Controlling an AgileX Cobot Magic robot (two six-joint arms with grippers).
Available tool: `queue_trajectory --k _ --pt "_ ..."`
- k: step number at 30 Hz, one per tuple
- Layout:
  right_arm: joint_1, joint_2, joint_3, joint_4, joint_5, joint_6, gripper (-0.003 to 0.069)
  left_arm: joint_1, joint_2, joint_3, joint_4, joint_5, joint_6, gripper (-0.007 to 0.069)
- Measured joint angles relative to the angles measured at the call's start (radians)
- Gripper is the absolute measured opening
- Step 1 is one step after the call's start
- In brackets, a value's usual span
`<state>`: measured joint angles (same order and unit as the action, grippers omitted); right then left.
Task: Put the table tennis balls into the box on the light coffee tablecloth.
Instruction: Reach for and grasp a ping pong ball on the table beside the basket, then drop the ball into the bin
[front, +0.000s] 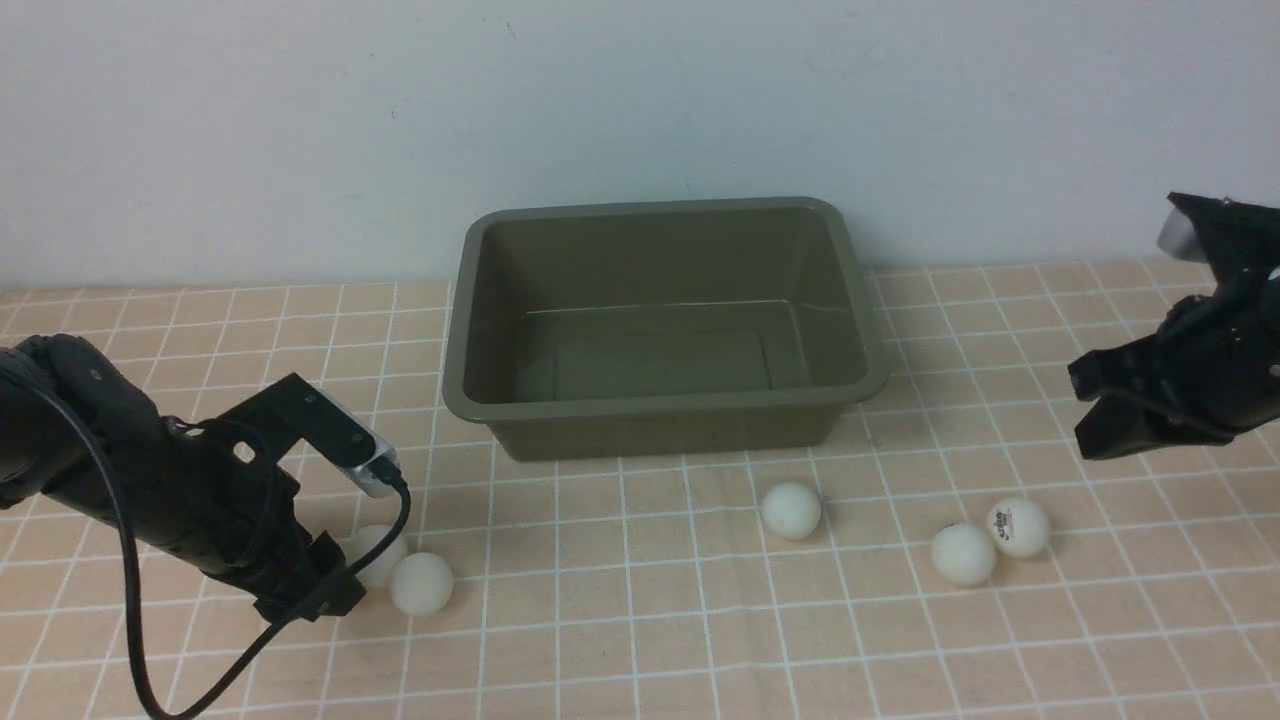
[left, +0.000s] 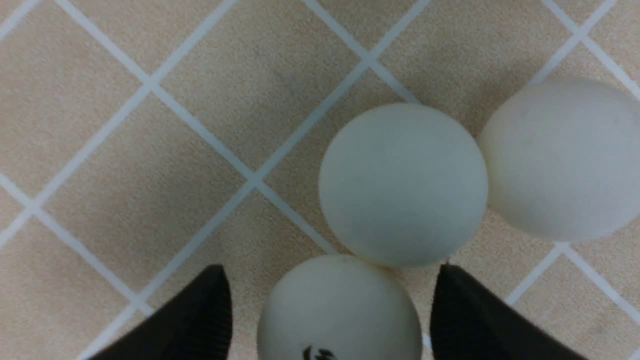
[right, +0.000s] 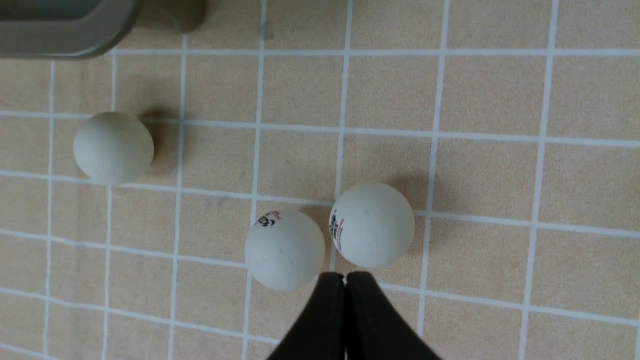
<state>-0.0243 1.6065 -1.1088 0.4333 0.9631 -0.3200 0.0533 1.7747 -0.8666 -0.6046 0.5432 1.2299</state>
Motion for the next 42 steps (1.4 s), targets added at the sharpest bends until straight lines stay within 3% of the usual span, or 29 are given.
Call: queue_trajectory --k 3,9,13,15,17,21,25,29,33,41,42 --pt "0.0 0.0 0.0 0.0 0.0 0.0 -0.0016 0.0 0.001 -0.002 0.0 0.003 0.0 0.0314" --pt "0.0 0.0 0.0 0.001 0.001 0.0 -0.0016 0.0 -0.003 -0.037 0.046 0.056 -0.048 0.0319" --pt "0.0 0.0 0.0 0.001 0.002 0.0 -0.0016 0.0 -0.05 -0.115 0.194 0.189 -0.162 0.0319" --pt "0.0 0.0 0.0 0.001 0.001 0.0 -0.0015 0.0 -0.1 -0.2 0.332 0.308 -0.289 0.0319" --pt "0.0 0.0 0.0 0.001 -0.005 0.001 -0.0014 0.0 -0.129 -0.26 0.37 0.364 -0.361 0.0319" --pt "0.0 0.006 0.0 0.001 -0.029 0.005 -0.001 -0.019 -0.156 -0.417 0.292 0.36 -0.463 0.0319" --pt "0.0 0.026 -0.002 0.001 -0.035 0.008 0.001 -0.11 -0.119 -0.527 0.131 0.255 -0.446 0.0319" --pt "0.0 0.049 -0.002 0.002 -0.035 0.012 0.0062 -0.217 -0.016 -0.627 0.089 0.195 -0.413 0.0319" --pt "0.0 0.096 -0.003 0.027 -0.031 0.032 0.0185 -0.307 0.188 -0.795 0.119 0.184 -0.425 0.0319" --pt "0.0 0.156 -0.004 0.033 -0.041 0.038 0.044 -0.332 0.442 -1.09 0.189 0.271 -0.52 0.0319" --pt "0.0 0.158 -0.004 0.033 -0.043 0.038 0.0446 -0.332 0.446 -1.095 0.19 0.274 -0.522 0.0319"
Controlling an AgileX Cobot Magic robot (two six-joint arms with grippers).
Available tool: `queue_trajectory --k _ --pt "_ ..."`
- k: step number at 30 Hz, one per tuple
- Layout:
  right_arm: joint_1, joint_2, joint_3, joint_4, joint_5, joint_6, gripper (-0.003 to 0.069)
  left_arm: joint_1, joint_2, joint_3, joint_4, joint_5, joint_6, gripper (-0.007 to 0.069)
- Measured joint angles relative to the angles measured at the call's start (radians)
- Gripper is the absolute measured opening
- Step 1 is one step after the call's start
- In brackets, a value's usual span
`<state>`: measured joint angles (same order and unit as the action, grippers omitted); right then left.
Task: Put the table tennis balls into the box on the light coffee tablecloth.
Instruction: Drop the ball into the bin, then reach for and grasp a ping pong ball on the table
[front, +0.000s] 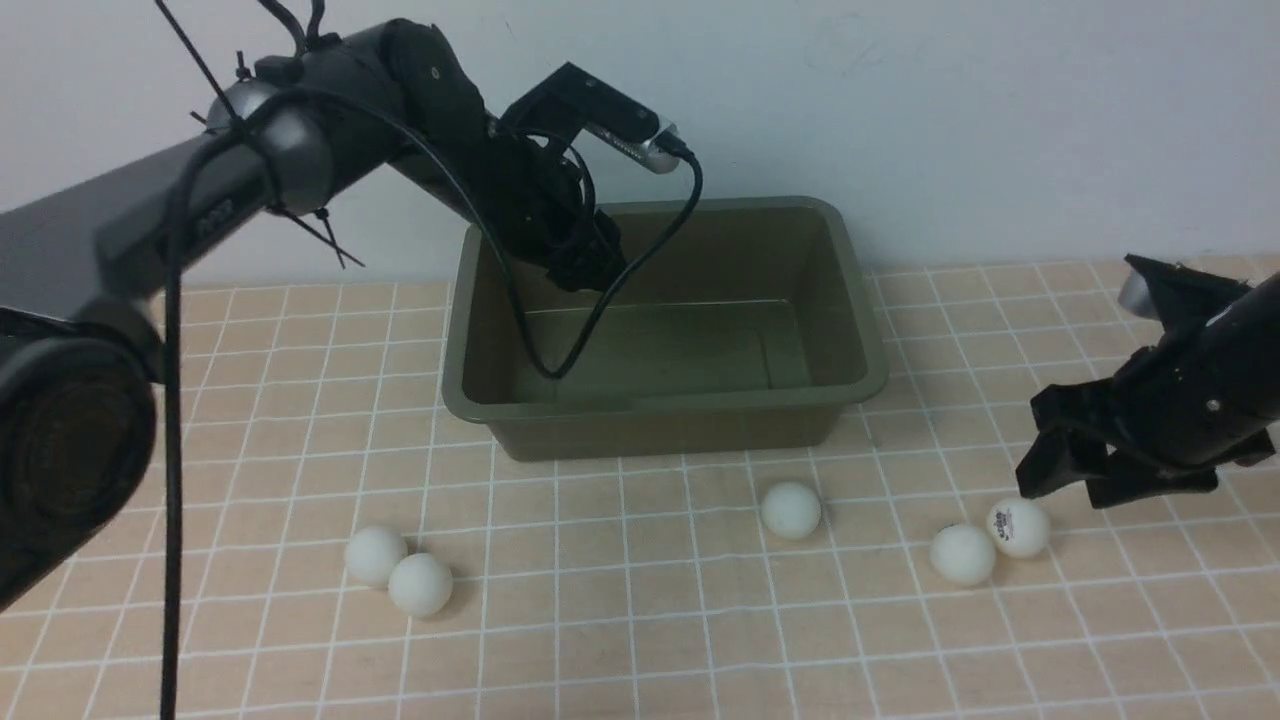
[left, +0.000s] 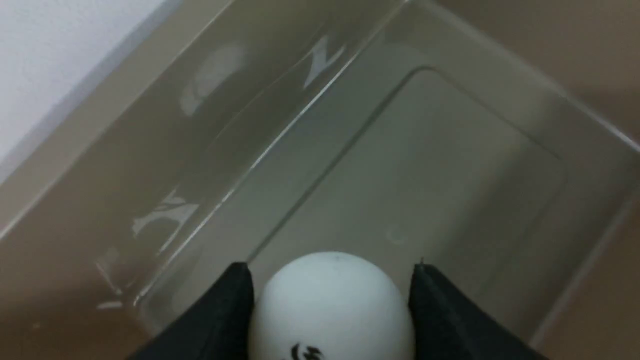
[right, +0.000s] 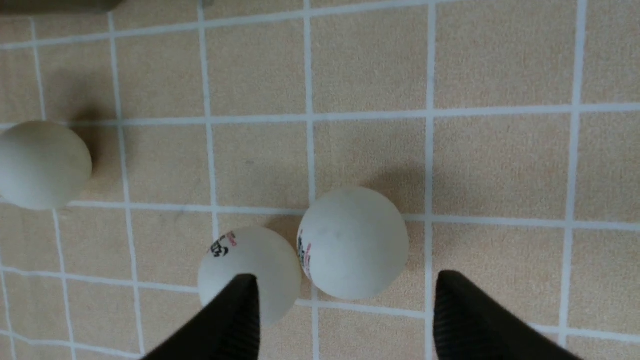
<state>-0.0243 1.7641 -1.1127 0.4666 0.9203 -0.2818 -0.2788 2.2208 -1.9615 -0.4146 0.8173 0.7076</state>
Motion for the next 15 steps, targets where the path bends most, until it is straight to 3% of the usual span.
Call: queue_trajectory --k 4,15 --pt "0.0 0.025 -0.01 0.005 -0.019 0.0 0.0521 0.0 0.057 -0.056 0.013 0.016 -0.006 0.0322" --pt "0.0 0.113 -0.029 0.02 -0.047 0.0 0.0533 0.0 0.106 -0.063 0.044 0.015 -0.01 0.0394"
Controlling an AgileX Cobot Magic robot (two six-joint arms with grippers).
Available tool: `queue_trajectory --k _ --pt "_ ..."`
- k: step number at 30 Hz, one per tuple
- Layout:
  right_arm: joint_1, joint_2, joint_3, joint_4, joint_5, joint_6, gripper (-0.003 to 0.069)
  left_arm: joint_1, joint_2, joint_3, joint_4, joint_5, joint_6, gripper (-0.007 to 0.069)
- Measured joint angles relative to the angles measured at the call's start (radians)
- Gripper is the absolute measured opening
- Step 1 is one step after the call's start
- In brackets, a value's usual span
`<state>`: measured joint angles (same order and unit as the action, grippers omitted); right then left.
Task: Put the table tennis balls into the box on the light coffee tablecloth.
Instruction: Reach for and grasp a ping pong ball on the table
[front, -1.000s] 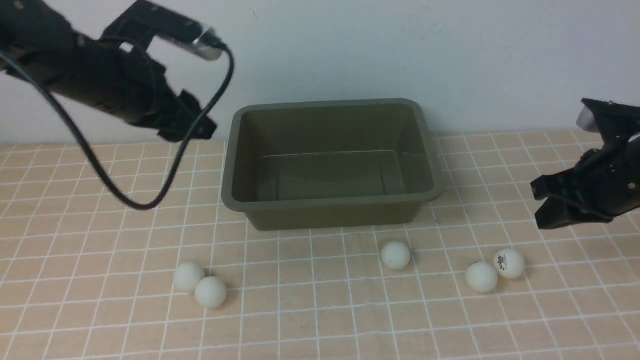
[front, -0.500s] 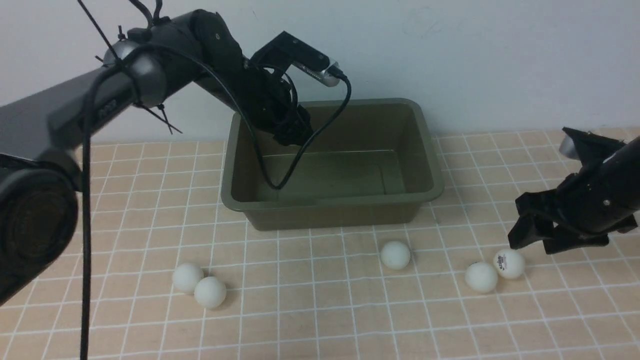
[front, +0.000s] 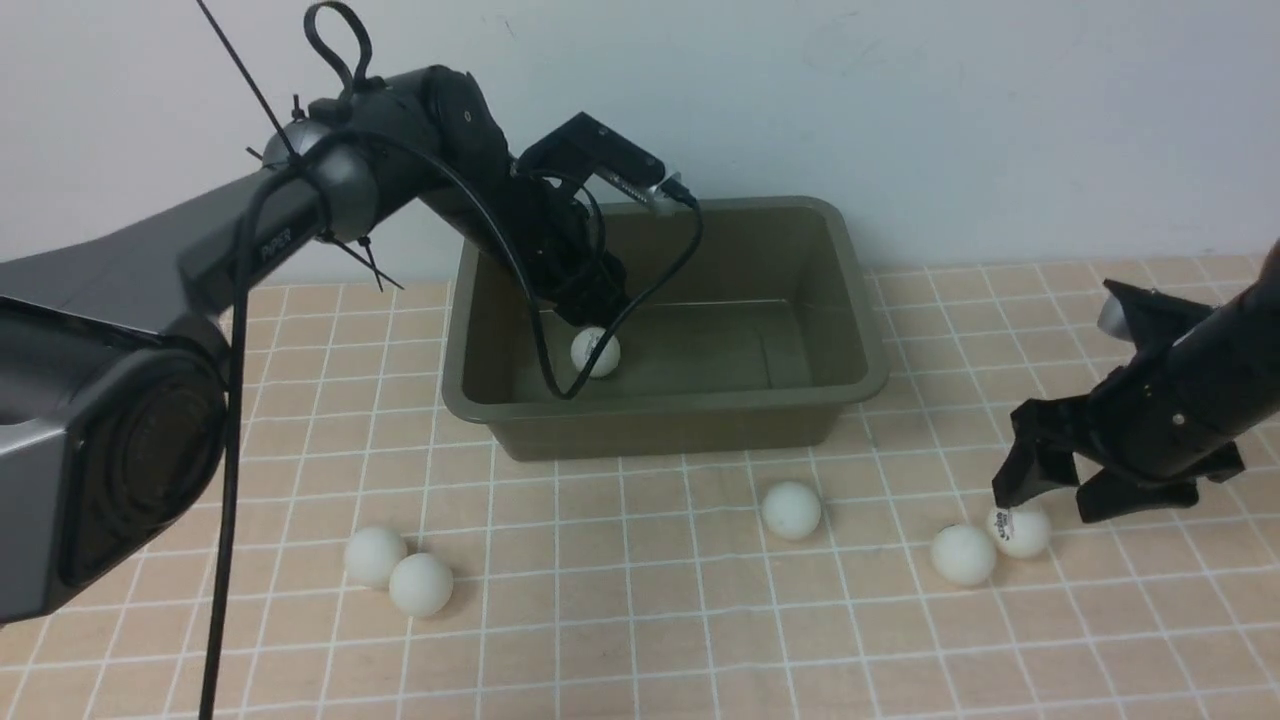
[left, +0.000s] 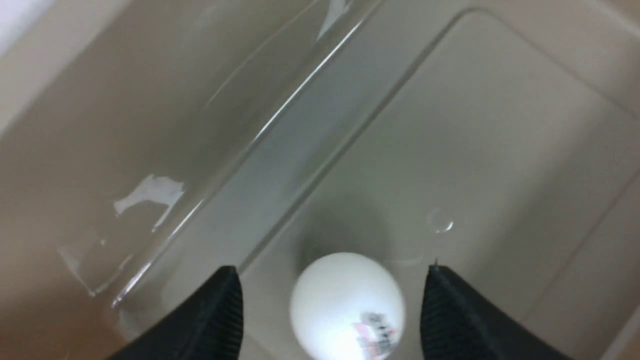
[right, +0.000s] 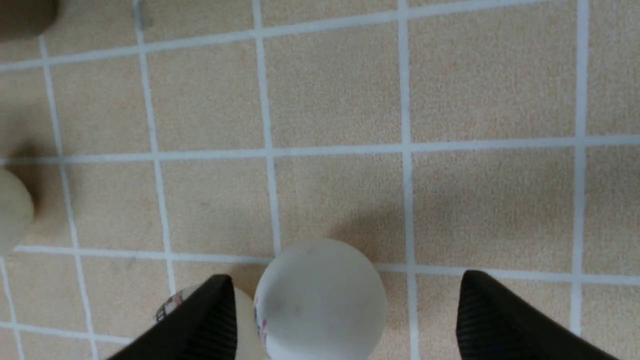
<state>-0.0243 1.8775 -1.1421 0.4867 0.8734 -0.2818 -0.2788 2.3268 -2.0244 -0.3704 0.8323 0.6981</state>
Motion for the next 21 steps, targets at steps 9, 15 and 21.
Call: queue_trajectory --k 9,15,21 --pt "0.0 0.065 -0.045 0.062 0.02 0.0 0.0526 0.0 -0.01 -0.074 0.017 0.054 -0.004 0.0394" --pt "0.0 0.092 -0.047 0.062 0.05 0.0 0.0461 -0.001 -0.074 -0.169 0.126 0.24 -0.048 0.0394" --pt "0.0 0.097 -0.079 0.033 0.075 0.0 0.0361 0.043 -0.186 -0.208 0.206 0.4 -0.164 0.0396"
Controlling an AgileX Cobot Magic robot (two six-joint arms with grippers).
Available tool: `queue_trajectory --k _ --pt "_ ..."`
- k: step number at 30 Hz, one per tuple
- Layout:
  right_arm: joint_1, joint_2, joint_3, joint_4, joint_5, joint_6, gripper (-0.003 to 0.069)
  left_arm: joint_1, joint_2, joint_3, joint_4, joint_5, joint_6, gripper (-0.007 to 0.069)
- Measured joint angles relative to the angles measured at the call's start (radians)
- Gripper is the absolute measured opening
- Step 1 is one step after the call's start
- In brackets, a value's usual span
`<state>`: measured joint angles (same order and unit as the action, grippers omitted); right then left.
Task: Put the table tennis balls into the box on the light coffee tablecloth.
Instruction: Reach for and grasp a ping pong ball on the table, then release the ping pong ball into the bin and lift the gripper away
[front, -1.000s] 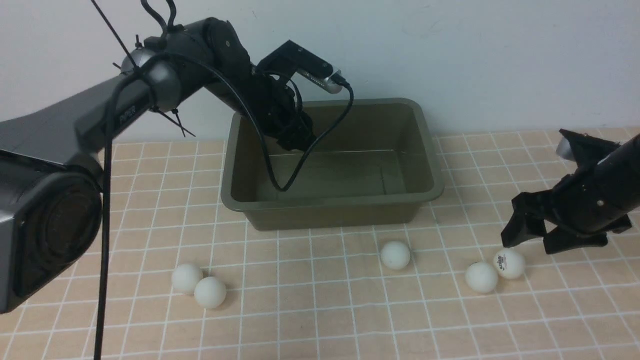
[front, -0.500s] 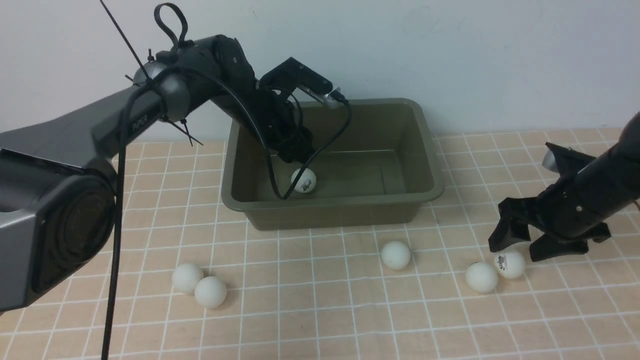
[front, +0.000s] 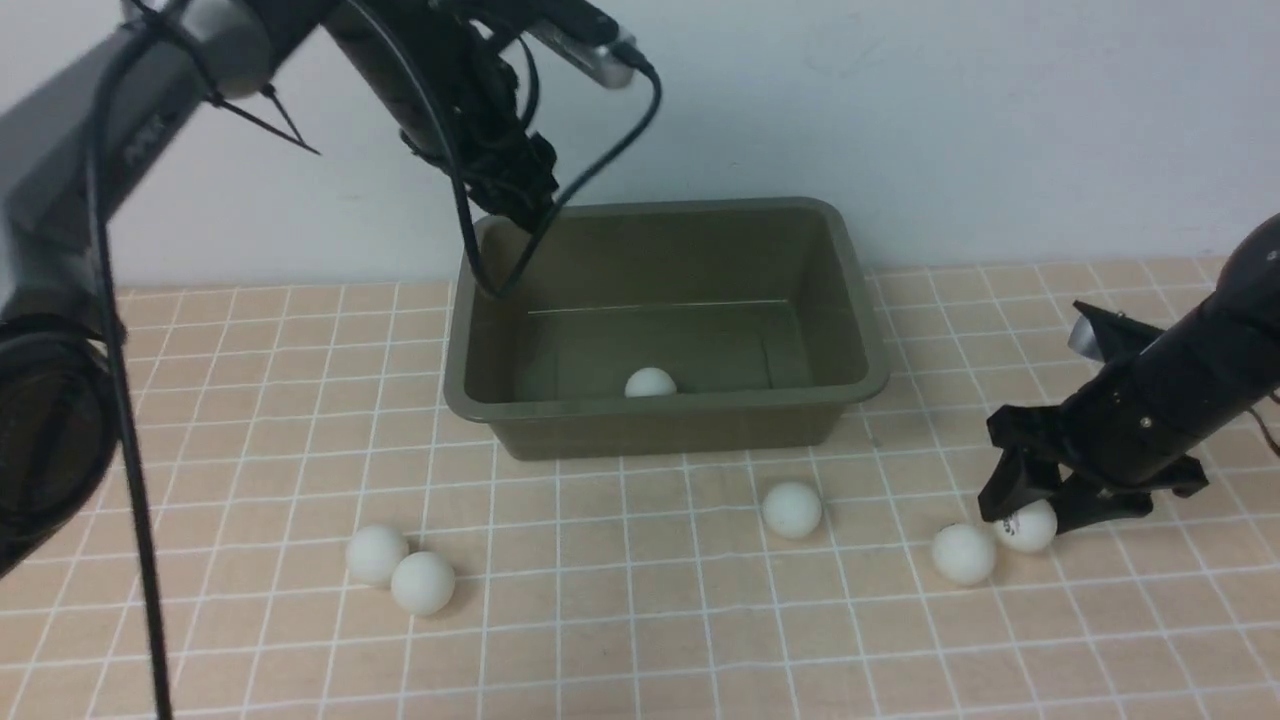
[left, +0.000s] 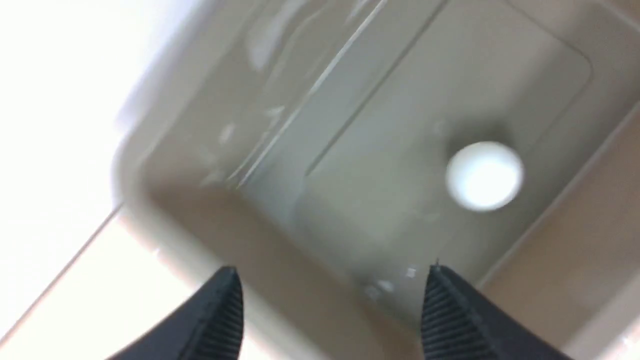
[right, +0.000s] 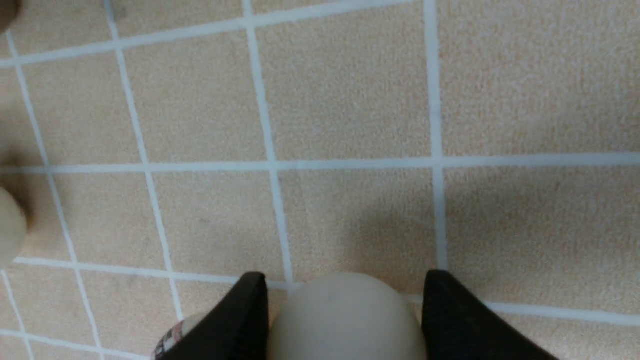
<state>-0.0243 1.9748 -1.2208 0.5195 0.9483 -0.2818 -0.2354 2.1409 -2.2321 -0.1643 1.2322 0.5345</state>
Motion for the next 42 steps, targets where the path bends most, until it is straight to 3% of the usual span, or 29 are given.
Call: queue_trajectory --k 6,13,19,24,32,42 --pt "0.0 0.0 -0.1 -0.027 0.084 -0.001 0.0361 0.134 -0.134 0.089 -0.081 0.007 -0.082 0.0396" --pt "0.022 0.0 -0.356 0.0 0.226 -0.003 0.0361 0.257 -0.319 0.505 -0.105 0.007 -0.047 0.0396" --pt "0.174 0.019 -0.546 -0.022 0.22 -0.003 0.0361 0.261 -0.343 0.758 -0.136 -0.005 0.007 0.0396" --pt "0.321 0.133 -0.768 -0.123 0.204 0.073 0.0361 0.261 -0.346 0.911 -0.179 -0.105 0.091 0.0396" --pt "0.366 0.372 -1.024 -0.155 0.28 0.122 0.0361 0.261 -0.346 1.019 -0.33 -0.248 0.229 0.0396" --pt "0.369 0.478 -1.117 -0.157 0.28 0.135 0.0361 0.261 -0.337 1.046 -0.351 -0.304 0.239 0.0396"
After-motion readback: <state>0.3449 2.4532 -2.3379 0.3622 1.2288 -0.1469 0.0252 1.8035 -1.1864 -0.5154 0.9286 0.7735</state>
